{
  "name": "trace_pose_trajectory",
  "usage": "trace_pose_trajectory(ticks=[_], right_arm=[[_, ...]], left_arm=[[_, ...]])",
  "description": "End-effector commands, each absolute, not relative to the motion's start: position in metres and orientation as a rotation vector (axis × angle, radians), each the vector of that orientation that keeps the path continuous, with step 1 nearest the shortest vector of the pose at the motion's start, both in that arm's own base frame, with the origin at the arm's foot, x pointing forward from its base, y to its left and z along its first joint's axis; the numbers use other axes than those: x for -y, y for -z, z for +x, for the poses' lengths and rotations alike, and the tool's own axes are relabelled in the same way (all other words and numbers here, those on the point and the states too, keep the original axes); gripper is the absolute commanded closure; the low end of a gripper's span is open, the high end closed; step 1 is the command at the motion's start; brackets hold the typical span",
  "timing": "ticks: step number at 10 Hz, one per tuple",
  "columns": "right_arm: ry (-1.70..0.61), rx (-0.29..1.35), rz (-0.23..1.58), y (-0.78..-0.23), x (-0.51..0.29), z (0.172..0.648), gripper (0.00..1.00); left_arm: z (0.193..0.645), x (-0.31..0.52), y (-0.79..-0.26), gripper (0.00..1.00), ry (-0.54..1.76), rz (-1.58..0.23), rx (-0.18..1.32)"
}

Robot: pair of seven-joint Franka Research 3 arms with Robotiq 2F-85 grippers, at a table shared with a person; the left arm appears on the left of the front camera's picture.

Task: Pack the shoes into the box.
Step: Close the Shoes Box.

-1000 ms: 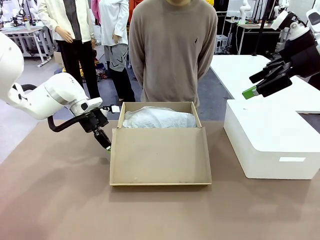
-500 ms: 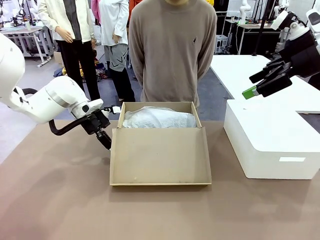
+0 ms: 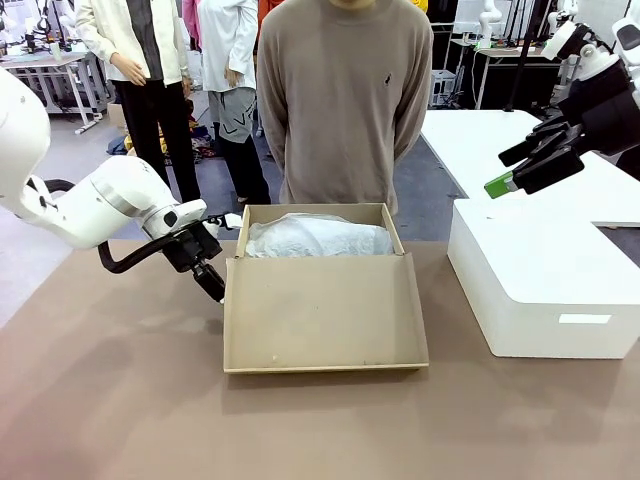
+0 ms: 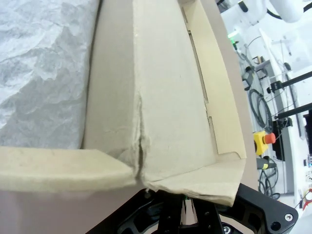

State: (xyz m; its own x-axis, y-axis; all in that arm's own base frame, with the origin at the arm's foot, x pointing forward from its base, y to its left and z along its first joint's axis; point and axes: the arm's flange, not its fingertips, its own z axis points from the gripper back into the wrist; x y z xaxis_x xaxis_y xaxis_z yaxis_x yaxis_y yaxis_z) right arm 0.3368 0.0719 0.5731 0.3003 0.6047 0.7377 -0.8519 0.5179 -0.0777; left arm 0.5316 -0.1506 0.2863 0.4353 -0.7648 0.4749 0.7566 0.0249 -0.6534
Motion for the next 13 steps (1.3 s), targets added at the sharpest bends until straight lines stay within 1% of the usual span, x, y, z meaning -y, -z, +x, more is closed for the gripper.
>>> trace_pose_trajectory(ticks=[1, 2, 5, 8, 13], right_arm=[[-0.996, 0.805, 0.378, -0.573, -0.072, 0.338, 0.00], [-0.996, 0.805, 0.378, -0.573, -0.072, 0.338, 0.00], [-0.996, 0.805, 0.378, -0.573, -0.072, 0.338, 0.00], [-0.996, 0.805, 0.378, -0.573, -0.072, 0.338, 0.00], [-0.996, 0.805, 0.378, -0.573, -0.072, 0.338, 0.00]], left_arm=[[0.528, 0.147, -0.290, 1.00, 1.143, -1.080, 0.030], [0.529, 0.147, -0.290, 1.00, 1.136, -1.108, 0.034], [0.534, 0.141, -0.292, 1.00, 1.068, -1.276, 0.081], [0.537, 0.134, -0.296, 1.00, 0.987, -1.346, 0.121], [0.537, 0.122, -0.305, 1.00, 0.844, -1.375, 0.202]])
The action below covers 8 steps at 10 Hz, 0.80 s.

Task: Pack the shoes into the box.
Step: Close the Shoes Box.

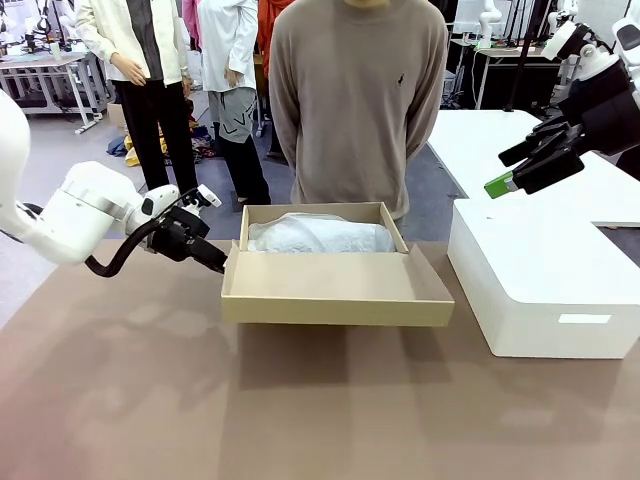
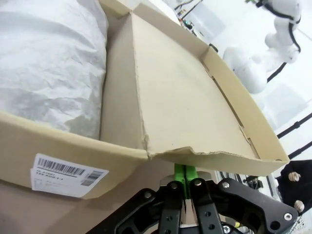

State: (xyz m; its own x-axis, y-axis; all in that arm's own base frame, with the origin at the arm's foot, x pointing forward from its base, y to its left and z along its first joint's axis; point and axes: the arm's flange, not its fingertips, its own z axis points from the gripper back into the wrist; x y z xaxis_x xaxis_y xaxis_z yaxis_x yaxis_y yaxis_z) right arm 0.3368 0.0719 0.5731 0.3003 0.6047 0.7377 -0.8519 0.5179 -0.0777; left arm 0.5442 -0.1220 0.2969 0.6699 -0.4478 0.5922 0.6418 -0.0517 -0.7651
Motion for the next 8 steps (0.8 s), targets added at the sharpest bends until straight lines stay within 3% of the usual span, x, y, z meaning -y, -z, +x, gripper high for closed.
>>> trace_pose_trajectory(ticks=[1, 8], right_arm=[[-0.996, 0.805, 0.378, -0.573, -0.072, 0.338, 0.00], [-0.996, 0.805, 0.378, -0.573, -0.072, 0.338, 0.00]], left_arm=[[0.536, 0.120, -0.306, 1.00, 0.817, -1.373, 0.215], [0.542, 0.111, -0.322, 1.00, 0.662, -1.384, 0.332]])
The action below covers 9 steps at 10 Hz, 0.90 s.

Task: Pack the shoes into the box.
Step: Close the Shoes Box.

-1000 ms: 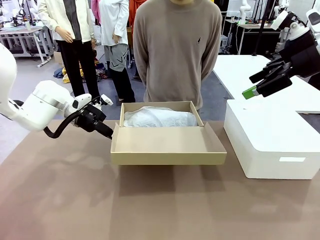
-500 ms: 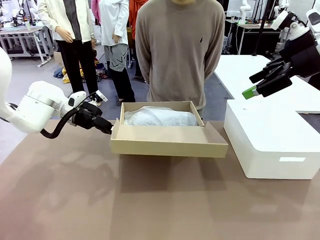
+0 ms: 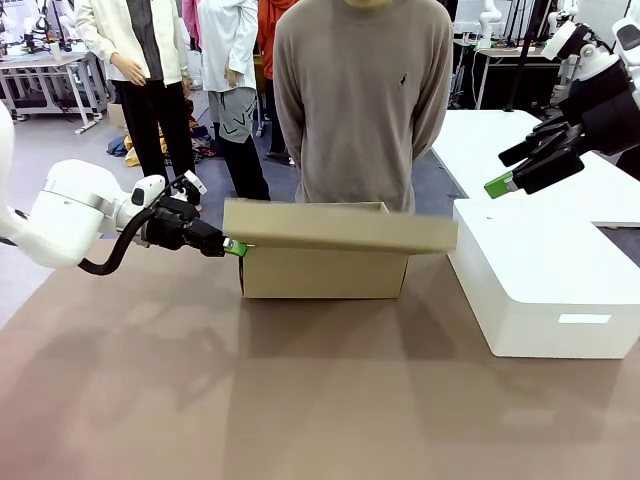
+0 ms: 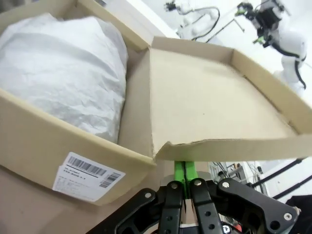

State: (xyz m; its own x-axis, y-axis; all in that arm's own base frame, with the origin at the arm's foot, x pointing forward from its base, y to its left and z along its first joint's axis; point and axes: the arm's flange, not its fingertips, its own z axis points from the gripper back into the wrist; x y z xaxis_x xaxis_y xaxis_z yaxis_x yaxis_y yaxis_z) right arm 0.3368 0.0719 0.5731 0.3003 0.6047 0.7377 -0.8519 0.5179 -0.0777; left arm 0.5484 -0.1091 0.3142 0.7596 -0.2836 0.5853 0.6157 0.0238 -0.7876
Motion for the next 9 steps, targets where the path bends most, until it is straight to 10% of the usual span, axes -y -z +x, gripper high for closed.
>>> trace_pose_trajectory(ticks=[1, 9], right_arm=[[-0.996, 0.805, 0.378, -0.573, -0.072, 0.338, 0.00], [-0.996, 0.805, 0.378, -0.573, -0.072, 0.338, 0.00]], left_arm=[[0.543, 0.110, -0.326, 1.00, 0.654, -1.376, 0.353], [0.567, 0.088, -0.370, 1.00, 0.608, -0.991, 0.504]])
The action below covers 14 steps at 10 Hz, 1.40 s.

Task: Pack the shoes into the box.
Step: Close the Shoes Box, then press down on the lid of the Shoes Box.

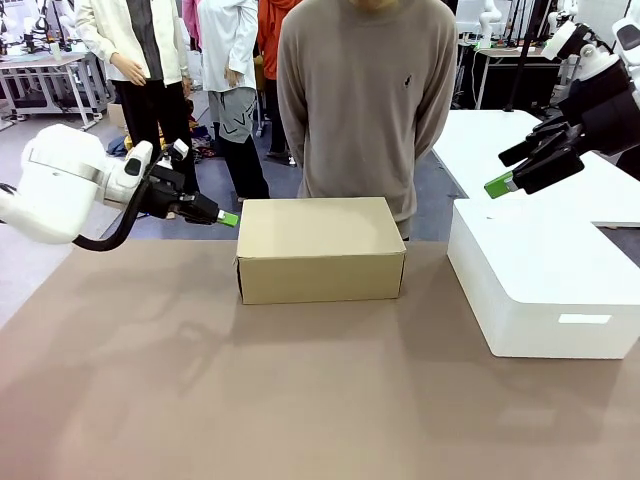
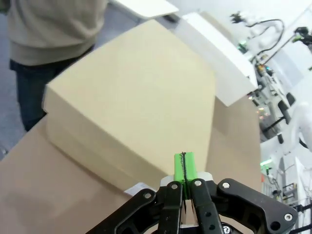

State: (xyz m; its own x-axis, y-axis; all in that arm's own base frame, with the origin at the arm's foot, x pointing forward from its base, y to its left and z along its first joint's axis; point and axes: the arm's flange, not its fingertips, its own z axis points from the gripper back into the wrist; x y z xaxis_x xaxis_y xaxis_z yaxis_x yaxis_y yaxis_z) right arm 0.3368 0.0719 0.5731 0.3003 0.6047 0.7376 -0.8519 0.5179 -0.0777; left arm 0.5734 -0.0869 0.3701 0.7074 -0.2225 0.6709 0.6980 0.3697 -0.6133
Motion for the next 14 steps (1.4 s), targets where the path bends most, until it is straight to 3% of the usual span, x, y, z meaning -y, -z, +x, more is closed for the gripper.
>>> trace_pose_trajectory(ticks=[1, 14], right_arm=[[-0.996, 0.805, 0.378, -0.5735, -0.0719, 0.3378, 0.00], [-0.996, 0.805, 0.378, -0.5735, -0.0719, 0.3378, 0.00]], left_arm=[[0.5688, 0.0850, -0.3708, 1.00, 0.611, -0.987, 0.501], [0.5747, 0.0843, -0.3710, 1.00, 0.621, -1.003, 0.532]])
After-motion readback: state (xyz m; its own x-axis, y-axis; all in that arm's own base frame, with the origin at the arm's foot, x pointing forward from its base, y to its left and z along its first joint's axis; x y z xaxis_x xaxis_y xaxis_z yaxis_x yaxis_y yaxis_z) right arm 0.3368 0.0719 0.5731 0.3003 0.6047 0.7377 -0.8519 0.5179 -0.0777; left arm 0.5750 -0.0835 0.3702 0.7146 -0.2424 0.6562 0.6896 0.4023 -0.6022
